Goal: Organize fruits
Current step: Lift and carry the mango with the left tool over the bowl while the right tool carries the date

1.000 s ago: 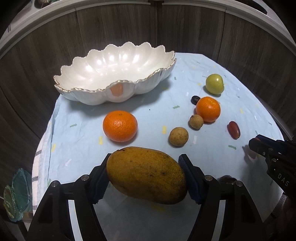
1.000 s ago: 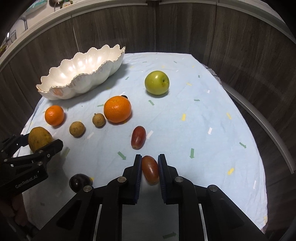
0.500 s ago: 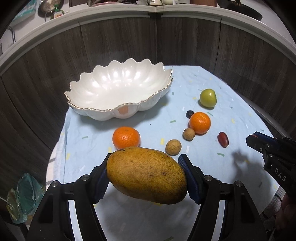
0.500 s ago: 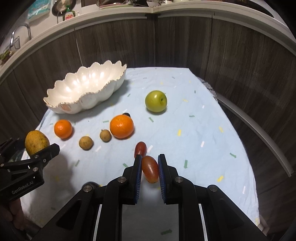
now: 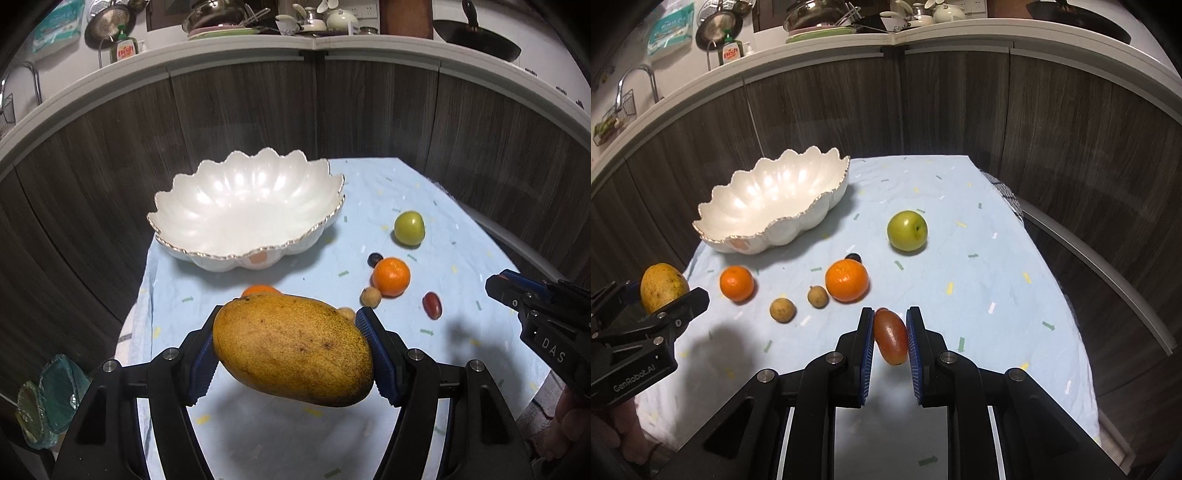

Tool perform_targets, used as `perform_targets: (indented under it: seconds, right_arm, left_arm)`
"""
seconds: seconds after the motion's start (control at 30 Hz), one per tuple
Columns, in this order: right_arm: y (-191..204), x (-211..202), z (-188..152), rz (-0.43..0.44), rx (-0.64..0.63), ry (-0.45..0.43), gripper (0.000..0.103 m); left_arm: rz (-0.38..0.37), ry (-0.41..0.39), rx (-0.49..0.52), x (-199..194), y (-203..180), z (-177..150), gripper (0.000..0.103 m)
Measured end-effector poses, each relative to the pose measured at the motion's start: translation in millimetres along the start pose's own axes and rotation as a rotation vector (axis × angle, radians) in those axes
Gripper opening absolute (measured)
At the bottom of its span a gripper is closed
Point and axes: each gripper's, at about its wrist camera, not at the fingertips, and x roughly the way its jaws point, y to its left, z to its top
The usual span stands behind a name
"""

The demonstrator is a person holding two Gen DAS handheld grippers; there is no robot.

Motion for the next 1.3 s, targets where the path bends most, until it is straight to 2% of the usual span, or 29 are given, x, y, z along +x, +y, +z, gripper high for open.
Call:
perform_targets:
  seconds: [0.4,0.93,1.3]
  right_arm:
    - [11,-8,33,0.043,0.005,-0.054,0.019]
    - [54,-4,91,0.112,-0.079,-0.141,0.019]
    - [71,6,121,0.153,-0.094,-0.141,0.019]
  left_arm:
    - [0.008,-0.039,-0.024,-12,11,25,0.069]
    - [0.064,-0.098,-0.049,-11,50,62,0.069]
    - [0.066,-0.102,-0.064,-3,66,82,0.069]
